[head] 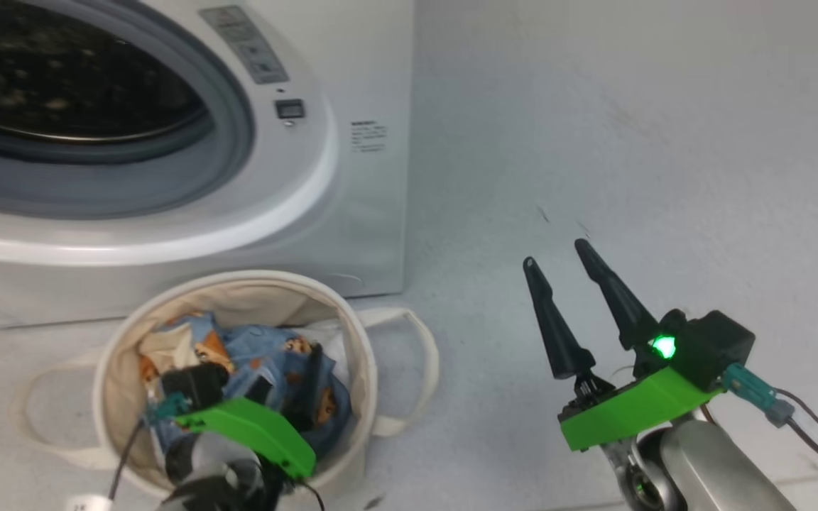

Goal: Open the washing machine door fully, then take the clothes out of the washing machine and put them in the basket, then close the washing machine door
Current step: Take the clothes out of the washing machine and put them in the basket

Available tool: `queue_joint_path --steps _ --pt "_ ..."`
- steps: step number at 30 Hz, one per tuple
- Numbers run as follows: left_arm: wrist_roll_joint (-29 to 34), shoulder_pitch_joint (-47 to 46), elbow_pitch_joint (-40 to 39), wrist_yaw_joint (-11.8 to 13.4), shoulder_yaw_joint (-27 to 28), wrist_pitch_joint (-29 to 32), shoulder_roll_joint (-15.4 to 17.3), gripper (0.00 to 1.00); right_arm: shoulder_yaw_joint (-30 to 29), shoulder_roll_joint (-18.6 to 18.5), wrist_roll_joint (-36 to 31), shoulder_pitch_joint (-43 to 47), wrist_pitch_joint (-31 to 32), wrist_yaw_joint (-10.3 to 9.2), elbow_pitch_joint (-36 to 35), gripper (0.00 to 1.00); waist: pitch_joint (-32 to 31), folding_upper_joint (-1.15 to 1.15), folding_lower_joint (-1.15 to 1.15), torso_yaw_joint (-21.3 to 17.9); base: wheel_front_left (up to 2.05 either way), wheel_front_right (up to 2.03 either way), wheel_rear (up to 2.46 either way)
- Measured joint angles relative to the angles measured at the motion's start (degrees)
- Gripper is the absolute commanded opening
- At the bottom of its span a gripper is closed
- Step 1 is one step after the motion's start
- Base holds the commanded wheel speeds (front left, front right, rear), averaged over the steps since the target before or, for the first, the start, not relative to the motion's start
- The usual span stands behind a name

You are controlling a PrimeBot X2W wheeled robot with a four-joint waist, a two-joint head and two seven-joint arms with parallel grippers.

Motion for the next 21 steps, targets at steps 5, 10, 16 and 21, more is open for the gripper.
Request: queue_joint_path --steps 5,10,16,21 --pt "-1.63 3.86 -3.48 -0.01 -7.25 0.91 2.52 1.00 0.96 0.03 1.18 0.57 -0.02 0.00 1.36 1.00 -3.36 0.00 0.00 2.95 0.00 0.00 0.00" --pt "5.25 3.15 3.75 0.74 -11.38 0.77 5.22 1.00 1.92 0.18 1.82 1.29 -0.02 0.00 2.50 1.00 -6.13 0.00 0.00 6.52 0.00 0.00 0.00" --pt "12.35 -3.37 12.93 1.18 -17.18 0.80 3.50 1.00 3.88 1.09 1.85 1.42 -0.03 0.00 2.71 1.00 -7.51 0.00 0.00 7.92 0.00 0.00 0.00" --pt "15.79 -8.16 18.57 1.10 -20.51 2.15 1.46 1.00 3.87 1.08 1.85 1.19 -0.03 0.00 3.44 1.00 -6.51 0.00 0.00 6.09 0.00 0.00 0.00"
